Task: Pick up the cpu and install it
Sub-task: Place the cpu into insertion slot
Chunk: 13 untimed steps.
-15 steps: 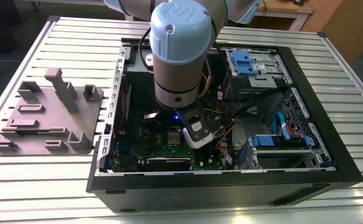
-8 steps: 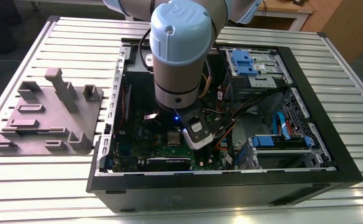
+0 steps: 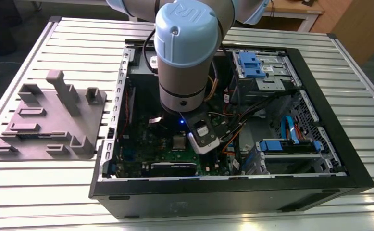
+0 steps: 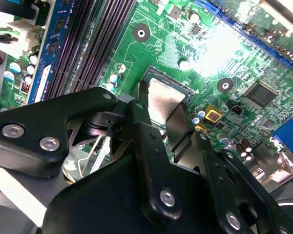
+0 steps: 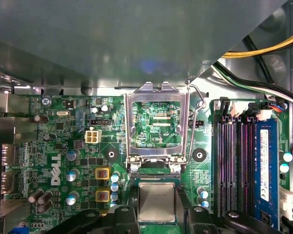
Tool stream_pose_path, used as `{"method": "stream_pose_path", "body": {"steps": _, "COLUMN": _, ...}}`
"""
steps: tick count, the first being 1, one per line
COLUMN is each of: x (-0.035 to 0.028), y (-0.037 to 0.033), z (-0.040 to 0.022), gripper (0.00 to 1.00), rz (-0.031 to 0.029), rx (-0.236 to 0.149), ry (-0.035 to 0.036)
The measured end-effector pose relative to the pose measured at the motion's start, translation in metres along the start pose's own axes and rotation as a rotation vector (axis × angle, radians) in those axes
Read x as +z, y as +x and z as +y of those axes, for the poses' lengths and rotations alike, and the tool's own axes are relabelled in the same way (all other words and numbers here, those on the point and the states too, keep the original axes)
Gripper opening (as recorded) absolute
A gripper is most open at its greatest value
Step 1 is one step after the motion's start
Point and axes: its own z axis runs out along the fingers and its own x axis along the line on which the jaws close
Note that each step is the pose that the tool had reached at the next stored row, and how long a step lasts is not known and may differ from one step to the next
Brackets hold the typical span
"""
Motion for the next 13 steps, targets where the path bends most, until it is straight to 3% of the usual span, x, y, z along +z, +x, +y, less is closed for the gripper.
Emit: {"method": "stream_pose_path", "body": {"steps": 13, "x": 0.0002, "y": 0.0002, "z": 0.0000, "gripper": 0.39, "rz": -0.0005, "rx": 0.000, "ry": -0.0004}}
